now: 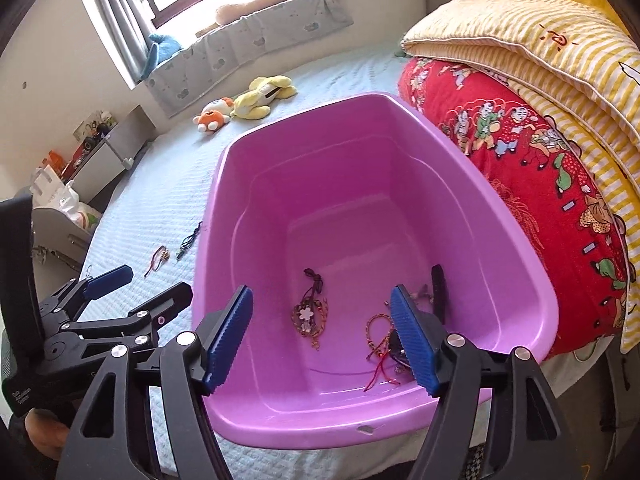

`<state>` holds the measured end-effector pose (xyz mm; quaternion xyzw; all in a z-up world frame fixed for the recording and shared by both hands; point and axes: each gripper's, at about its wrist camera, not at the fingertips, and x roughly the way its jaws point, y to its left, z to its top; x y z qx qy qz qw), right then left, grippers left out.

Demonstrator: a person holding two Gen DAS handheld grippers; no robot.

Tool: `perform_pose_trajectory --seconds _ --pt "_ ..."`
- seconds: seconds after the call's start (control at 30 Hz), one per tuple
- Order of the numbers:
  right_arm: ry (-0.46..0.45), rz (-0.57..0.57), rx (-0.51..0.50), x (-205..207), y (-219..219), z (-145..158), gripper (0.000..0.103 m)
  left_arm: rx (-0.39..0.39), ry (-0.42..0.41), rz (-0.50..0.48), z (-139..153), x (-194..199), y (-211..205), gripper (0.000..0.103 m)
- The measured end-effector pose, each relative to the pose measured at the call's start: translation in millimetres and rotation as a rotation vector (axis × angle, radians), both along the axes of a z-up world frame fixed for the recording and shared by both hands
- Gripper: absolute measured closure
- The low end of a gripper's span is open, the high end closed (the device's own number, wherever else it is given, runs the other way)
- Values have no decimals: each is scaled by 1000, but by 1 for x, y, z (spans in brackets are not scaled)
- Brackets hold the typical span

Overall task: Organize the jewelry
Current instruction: 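Open both tools to drop the chain and bracelet into the tub, then move both open tools away from the tub back over the bed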

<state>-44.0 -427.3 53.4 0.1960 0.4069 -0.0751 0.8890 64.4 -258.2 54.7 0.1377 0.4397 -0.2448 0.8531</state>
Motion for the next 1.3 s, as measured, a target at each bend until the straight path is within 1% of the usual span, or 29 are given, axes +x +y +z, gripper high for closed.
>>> perform_pose_trajectory --seconds 0.17,0.23,0.37,0.47,0.67,0.7,0.77,0.87,0.97,1.1,1.2,1.3 --pt "-52 115 -3 -7 46 4 35 36 -20 37 -12 -8 46 8" --pt "-66 162 -5 -9 66 4 33 51 -26 59 -19 -12 69 8" --pt "-104 249 -18 -9 106 4 33 46 -15 115 -34 -15 116 8" --pt "-123 286 -28 -5 134 4 32 39 -14 186 -43 -13 153 8" --pt "-103 345 -15 19 177 -8 32 -8 -3 335 -57 2 223 8" --pt "-97 352 -12 24 183 -11 32 -9 -2 362 -60 6 233 8" --pt "-88 365 -8 34 195 -19 32 -1 13 382 -68 15 249 8" --pt "-75 373 -25 52 208 -36 32 42 19 405 -83 29 266 8" --pt "-73 368 -26 73 217 -56 32 5 1 441 -94 43 283 8" --pt "-70 351 -27 110 226 -82 30 19 -68 470 -108 66 289 8" --pt "-73 345 -46 140 231 -102 29 7 -67 464 -123 92 288 8" --pt "-60 351 -62 174 237 -121 28 -5 -68 486 -137 118 285 8"
